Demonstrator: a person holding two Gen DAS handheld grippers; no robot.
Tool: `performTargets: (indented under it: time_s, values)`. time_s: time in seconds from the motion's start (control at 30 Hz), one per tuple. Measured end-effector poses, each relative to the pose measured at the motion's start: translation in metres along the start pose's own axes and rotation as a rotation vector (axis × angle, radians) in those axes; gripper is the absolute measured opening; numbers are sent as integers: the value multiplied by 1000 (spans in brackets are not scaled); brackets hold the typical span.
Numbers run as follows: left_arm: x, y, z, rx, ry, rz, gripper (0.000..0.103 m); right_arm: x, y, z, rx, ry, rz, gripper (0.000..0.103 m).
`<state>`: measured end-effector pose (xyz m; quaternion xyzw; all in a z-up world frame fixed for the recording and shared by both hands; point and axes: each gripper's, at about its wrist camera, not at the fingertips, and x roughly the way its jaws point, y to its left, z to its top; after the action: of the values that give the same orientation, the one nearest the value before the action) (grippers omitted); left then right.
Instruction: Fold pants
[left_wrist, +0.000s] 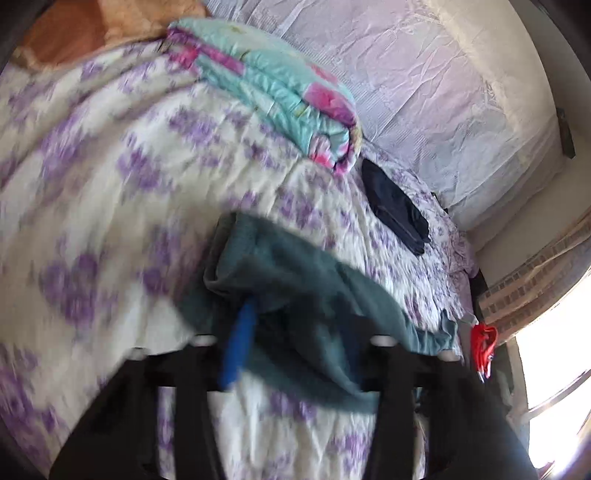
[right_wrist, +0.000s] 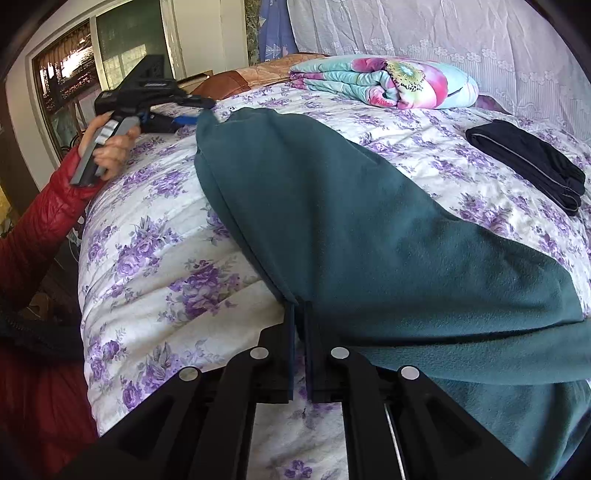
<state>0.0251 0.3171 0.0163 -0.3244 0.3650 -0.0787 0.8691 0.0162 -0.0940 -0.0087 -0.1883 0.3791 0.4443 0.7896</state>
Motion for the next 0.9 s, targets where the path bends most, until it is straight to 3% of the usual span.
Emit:
performTargets:
  time_s: [0.1, 0.2, 0.23, 0.3, 0.37, 0.43, 0.47, 0.5, 0.53, 0.57, 0.67, 0.7, 0.77, 0.83, 0.9]
  values:
    - [-6, 0, 2, 31, -36, 55, 27, 1, -2, 0, 8, 1, 8, 7]
    - [2, 30, -13, -32, 44, 147, 27, 2, -6, 0, 27, 3, 32, 9]
    - [1, 41, -20, -73, 62, 144, 27, 2, -7, 0, 34, 3, 41, 9]
    - [-14, 45, -27, -107, 33, 125, 23, 2, -10, -1, 51, 3, 62, 10]
    - [-34, 25, -28, -49, -33, 176, 23, 2, -11, -1, 57, 5, 71, 11]
    - [-41, 3, -24, 13, -64, 163, 26, 3, -10, 0, 54, 6, 76, 14]
    - [-42, -13, -22, 50, -76, 146, 36, 3, -9, 0, 51, 5, 77, 16]
    - [-40, -21, -21, 72, -86, 149, 54, 3, -8, -1, 47, 5, 78, 20]
    - [-35, -29, -20, 95, -91, 161, 61, 2, -6, -1, 39, 5, 79, 23]
    - [-29, -34, -19, 123, -86, 191, 69, 2, -3, -1, 25, 6, 80, 28]
    - [21, -15, -20, 139, 49, 415, 69, 3, 4, 0, -14, 9, 73, 38]
    - [31, -4, -22, 113, 71, 448, 67, 3, 6, 0, -21, 9, 70, 39]
    - [26, -18, -26, 156, 30, 477, 65, 3, 6, 0, -22, 9, 72, 40]
    - [15, -42, -30, 176, -8, 428, 65, 2, 3, -1, -9, 8, 90, 41]
    - [11, -79, -37, 254, -14, 332, 65, 2, -1, -1, 5, 4, 112, 43]
